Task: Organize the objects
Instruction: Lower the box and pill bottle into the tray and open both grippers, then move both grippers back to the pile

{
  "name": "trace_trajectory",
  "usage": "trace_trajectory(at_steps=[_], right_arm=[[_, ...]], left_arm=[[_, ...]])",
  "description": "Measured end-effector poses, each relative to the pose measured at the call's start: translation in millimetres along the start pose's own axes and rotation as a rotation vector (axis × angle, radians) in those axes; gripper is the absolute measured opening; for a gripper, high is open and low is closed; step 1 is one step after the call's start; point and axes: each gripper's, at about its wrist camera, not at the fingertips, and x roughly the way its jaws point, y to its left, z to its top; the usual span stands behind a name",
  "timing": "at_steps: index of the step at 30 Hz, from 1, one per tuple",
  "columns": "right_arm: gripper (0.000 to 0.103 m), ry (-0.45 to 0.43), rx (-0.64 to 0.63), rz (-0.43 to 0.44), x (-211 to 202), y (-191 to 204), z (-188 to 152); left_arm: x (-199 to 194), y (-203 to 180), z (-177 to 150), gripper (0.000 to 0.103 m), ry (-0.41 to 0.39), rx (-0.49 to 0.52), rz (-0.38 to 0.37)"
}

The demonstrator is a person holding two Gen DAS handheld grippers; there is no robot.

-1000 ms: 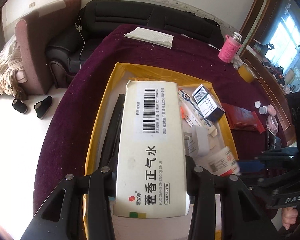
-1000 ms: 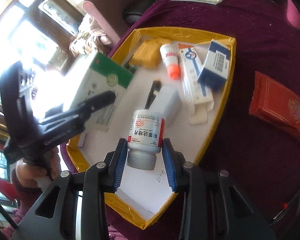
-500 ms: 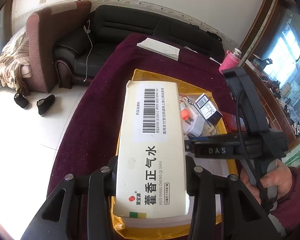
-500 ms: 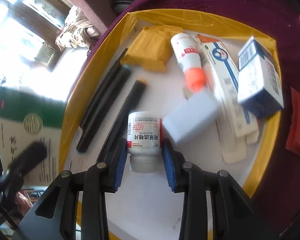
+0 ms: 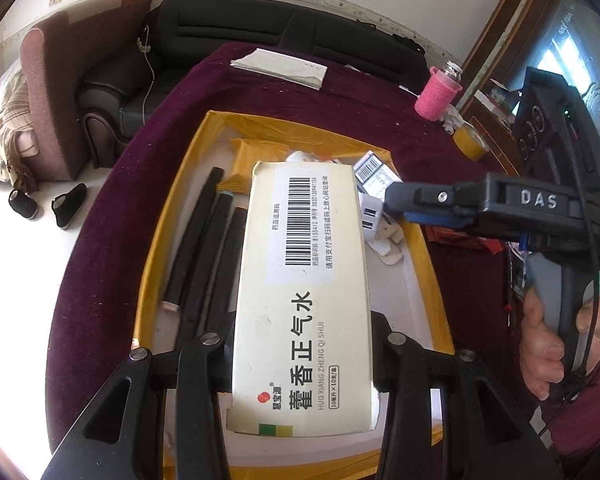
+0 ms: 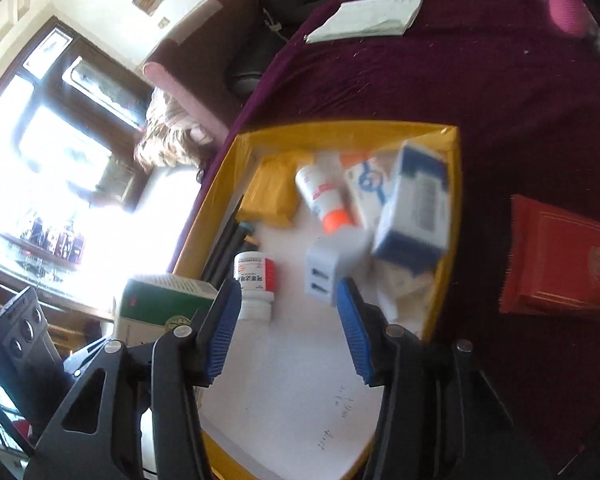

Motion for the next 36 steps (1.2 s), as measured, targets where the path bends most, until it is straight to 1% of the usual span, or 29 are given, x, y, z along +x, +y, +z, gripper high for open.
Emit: trace_trajectory(at_steps=[2,3,6,7,8,10,12,14,15,16,18,20,23,25,27,28,30,32,34,35,36], right_arm=[[0.055,-0.041,0.011,-0.007,-17,-11,-5],[0.055,-0.054,0.019,-0.011,-16,-10,-7],[0.055,-0.067,0.041,-0.009,-15,-14,-19],[0.055,-0.07,0.048,-0.007,-17,-16,-23],[0.055,-0.075,0.058,-0.004,-18,-17,-25],[0.055,-0.088,0.068,0.007,-28,-23,-35],[0.055,-0.102,0.063,0.008,-40,-29,-41],[0.055,-0.124,0.057,0.007,-51,-31,-48],[0.055,-0.132,0.053,0.008,-63,-35,-52],[0.055,-0.141,0.05,0.008,-67,-37,-54],[0.055,-0.164,0.046,0.004,-79,-42,-59],[0.055,-0.19,0.045,-0.013,-89,-48,-61],[0.055,-0.21,0.052,-0.024,-101,-61,-65],[0.055,-0.23,0.068,-0.025,-112,-73,-67],[0.054,-0.258,0.087,-0.039,-128,-86,-70],[0.054,-0.276,0.097,-0.058,-138,-95,-73],[0.054,-0.316,0.118,-0.12,-160,-118,-81],[0.054,-0.351,0.15,-0.191,-178,-142,-86],[0.054,-0.374,0.206,-0.264,-197,-172,-94],[0.054,-0.384,0.238,-0.292,-206,-186,-99],[0.054,-0.394,0.266,-0.315,-215,-197,-103]], left_arm=[[15,-16,-2,0.036,0.052,0.025,-0.016],[25,-20,-2,0.036,0.084,0.021,-0.021],[57,-17,6,0.036,0.18,-0.046,-0.029],[65,-12,10,0.036,0.194,-0.081,-0.026],[71,-10,15,0.036,0.199,-0.101,0.005],[79,-6,25,0.037,0.188,-0.119,0.079],[86,-4,36,0.037,0.164,-0.129,0.125],[91,-5,40,0.04,0.143,-0.122,0.169],[91,-6,41,0.046,0.139,-0.123,0.171],[90,-7,40,0.058,0.141,-0.129,0.157],[84,-12,37,0.07,0.129,-0.125,0.133],[75,-20,35,0.07,0.111,-0.102,0.162],[56,-22,39,0.07,0.08,-0.097,0.154],[34,-25,44,0.07,0.026,-0.092,0.163],[6,-32,44,0.07,-0.051,-0.071,0.168],[-5,-37,44,0.07,-0.08,-0.068,0.152],[-23,-51,38,0.07,-0.121,-0.07,0.067],[-29,-70,30,0.07,-0.119,-0.06,-0.04],[-25,-93,21,0.07,-0.104,-0.044,-0.149],[-18,-108,18,0.07,-0.091,-0.026,-0.196],[-11,-123,14,0.07,-0.084,-0.014,-0.225]])
